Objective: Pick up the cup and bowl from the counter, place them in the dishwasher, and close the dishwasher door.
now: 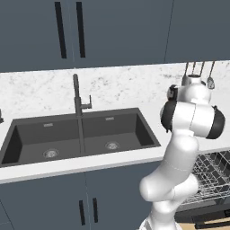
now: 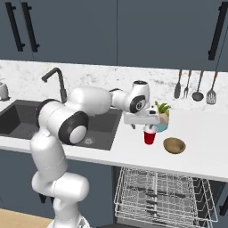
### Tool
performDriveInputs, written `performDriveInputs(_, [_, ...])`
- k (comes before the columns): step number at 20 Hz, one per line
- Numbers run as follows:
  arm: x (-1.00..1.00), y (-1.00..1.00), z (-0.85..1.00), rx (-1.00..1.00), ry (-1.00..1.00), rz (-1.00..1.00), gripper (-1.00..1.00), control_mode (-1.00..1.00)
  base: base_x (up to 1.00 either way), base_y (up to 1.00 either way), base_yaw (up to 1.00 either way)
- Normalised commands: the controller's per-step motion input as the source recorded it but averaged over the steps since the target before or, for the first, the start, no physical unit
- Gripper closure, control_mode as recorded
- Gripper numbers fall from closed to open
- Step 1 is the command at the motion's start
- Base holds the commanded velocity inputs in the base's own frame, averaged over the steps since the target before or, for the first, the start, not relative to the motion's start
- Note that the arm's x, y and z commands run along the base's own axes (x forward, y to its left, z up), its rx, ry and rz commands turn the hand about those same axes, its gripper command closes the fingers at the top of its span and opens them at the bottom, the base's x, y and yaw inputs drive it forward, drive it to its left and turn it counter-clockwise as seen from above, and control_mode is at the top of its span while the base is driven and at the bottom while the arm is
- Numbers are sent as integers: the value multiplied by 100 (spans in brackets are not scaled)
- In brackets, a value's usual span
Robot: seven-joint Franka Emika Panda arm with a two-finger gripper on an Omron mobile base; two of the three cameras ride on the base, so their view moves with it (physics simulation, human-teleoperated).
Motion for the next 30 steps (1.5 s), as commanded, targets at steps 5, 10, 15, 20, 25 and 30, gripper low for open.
performDriveInputs(5, [18,-8,-22,0,0,0,-100,-100,0,0,0])
performDriveInputs(10, [16,-7,-41,0,-1,0,-100,-100,0,0,0])
performDriveInputs(15, [27,-14,-37,0,-6,0,-100,-100,0,0,0])
performDriveInputs(20, [7,-9,-5,0,-1,4,-100,-100,0,0,0])
performDriveInputs(25, [0,1,-7,0,0,4,100,-100,0,0,0])
performDriveInputs(30, [-6,10,-1,0,-1,2,100,-100,0,0,0])
